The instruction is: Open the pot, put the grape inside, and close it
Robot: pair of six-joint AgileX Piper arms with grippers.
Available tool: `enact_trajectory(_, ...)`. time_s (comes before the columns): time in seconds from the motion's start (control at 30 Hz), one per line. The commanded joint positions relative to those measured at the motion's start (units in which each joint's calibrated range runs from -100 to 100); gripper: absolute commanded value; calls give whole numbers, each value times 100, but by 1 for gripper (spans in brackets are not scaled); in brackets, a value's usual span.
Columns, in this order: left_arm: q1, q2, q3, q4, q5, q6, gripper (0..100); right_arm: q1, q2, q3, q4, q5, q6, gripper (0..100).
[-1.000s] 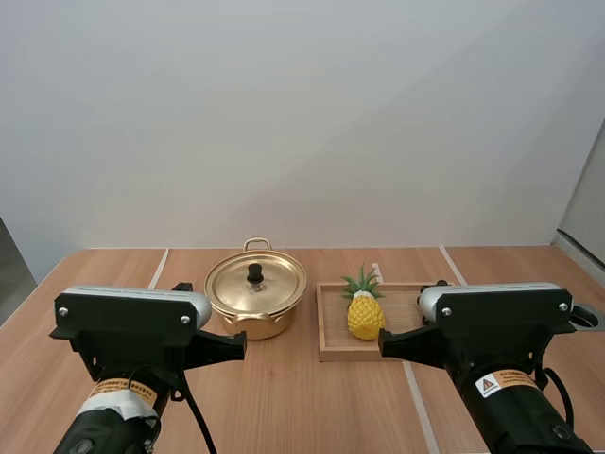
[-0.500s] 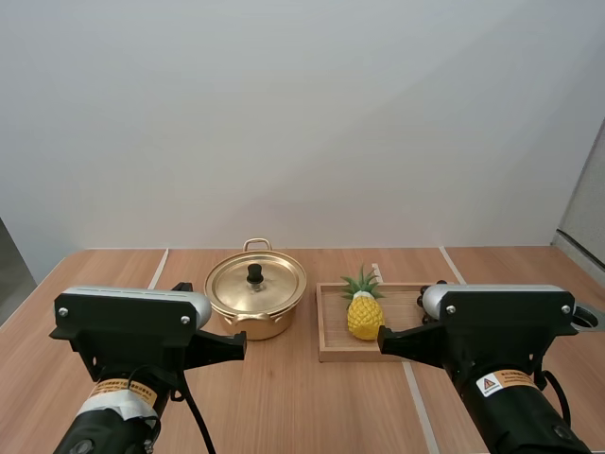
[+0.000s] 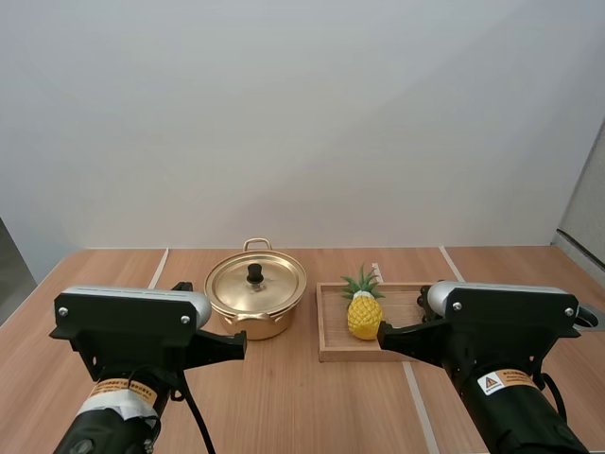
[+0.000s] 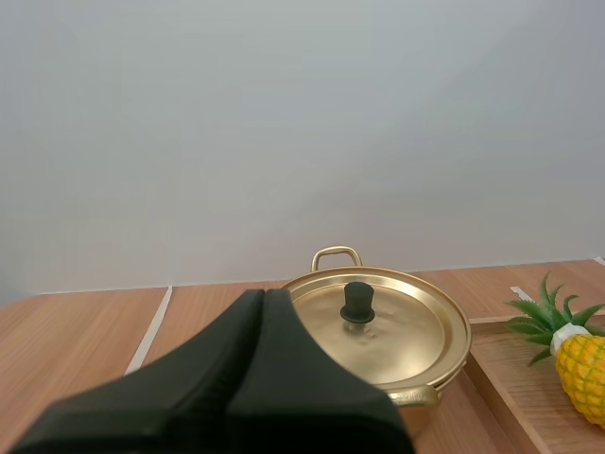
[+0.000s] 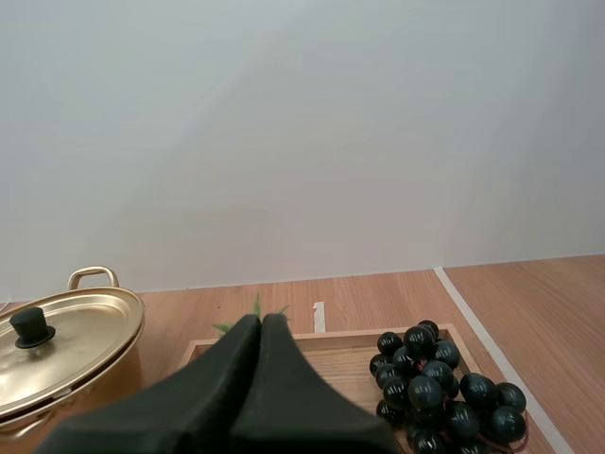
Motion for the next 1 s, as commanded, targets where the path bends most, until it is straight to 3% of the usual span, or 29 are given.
enact_trajectory(0.0,7,-33,0,25,-197,-66,0,14,-29,0,12,-179,-13,0)
enact_trajectory(0.3,7,-33,0,25,-197,-66,0,14,-29,0,175,-334,-13,0)
enact_trajectory(0.43,7,-33,0,25,-469,-66,0,14,-29,0,-497,-1112,-237,0)
enact_trajectory(0.53,7,-33,0,25,-2308,-66,0,14,-29,0,-1115,-3177,-658,0)
enact_trajectory(0.67,7,-33,0,25,-6083,23,0,14,-29,0,-1258,-6213,-1043,0)
enact_trajectory(0.73,7,-33,0,25,-7518,399,0,14,-29,0,-1428,-7128,-1399,0)
enact_trajectory(0.83,7,-33,-310,25,-7732,1203,0,14,-29,-428,-1311,-6308,-1469,0)
enact_trajectory(0.97,7,-33,-1371,-11,-5401,1586,0,14,-19,-1720,-217,-3728,-1934,0)
